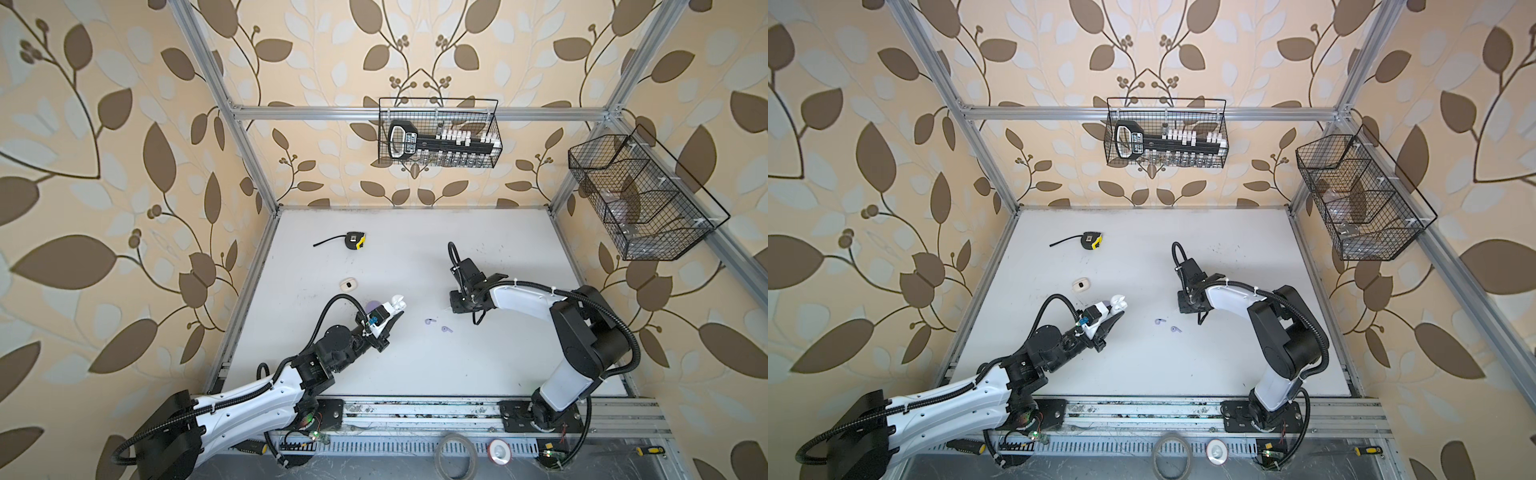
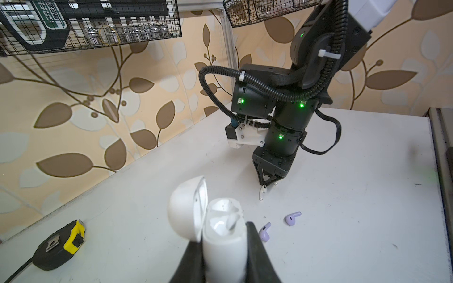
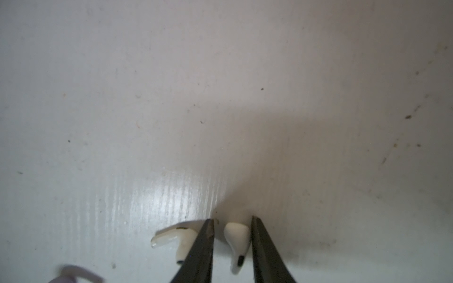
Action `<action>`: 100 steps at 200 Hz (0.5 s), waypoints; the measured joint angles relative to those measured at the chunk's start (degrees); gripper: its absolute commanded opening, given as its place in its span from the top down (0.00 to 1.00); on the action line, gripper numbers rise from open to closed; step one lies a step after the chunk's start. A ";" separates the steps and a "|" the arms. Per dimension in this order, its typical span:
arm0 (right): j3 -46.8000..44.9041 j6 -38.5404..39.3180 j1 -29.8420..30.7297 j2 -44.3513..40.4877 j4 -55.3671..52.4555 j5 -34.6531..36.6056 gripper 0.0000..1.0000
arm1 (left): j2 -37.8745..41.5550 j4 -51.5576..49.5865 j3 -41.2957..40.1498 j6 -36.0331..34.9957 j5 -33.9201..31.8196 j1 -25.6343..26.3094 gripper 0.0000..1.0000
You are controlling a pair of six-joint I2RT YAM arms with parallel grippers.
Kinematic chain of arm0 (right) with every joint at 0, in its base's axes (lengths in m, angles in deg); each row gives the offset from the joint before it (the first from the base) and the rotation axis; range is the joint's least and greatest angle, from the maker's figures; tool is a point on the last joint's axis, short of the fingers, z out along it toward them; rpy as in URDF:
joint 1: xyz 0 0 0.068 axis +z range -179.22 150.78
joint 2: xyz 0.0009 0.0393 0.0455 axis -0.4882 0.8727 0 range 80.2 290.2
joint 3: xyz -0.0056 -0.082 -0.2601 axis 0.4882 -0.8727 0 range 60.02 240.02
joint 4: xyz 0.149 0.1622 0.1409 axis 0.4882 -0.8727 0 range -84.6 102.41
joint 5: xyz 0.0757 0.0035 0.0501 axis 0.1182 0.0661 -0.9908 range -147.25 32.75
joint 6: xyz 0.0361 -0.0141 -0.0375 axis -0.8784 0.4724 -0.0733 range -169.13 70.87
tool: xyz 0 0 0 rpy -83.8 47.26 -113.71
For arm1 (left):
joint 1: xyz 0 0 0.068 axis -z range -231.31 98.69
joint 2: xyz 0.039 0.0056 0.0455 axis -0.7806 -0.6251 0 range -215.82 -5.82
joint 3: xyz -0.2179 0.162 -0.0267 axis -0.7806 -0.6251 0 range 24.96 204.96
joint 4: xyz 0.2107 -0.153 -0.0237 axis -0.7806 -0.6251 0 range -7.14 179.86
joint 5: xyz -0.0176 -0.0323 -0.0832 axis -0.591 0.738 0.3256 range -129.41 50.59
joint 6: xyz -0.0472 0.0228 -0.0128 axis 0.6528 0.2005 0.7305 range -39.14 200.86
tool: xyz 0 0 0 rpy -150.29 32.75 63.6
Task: Insert wireless bluetooth earbuds into charging case
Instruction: Pick up the wireless bluetooth earbud from the center of the table.
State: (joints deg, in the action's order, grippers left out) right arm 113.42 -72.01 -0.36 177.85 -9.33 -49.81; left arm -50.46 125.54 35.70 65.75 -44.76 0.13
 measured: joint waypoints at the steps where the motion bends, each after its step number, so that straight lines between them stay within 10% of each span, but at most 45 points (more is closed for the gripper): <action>1: 0.00 0.00 0.00 -0.02 0.00 0.00 0.72 | 0.00 -0.04 -0.02 0.00 -0.02 0.00 1.00; 100: 0.09 -0.04 0.07 0.09 -0.22 0.66 0.85 | 0.02 -0.11 -0.02 0.02 0.39 0.00 1.00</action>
State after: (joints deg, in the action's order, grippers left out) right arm 113.51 -72.05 -0.29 177.94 -9.55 -49.15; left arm -50.44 125.43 35.68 65.77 -44.36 0.13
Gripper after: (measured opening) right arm 0.164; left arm 0.220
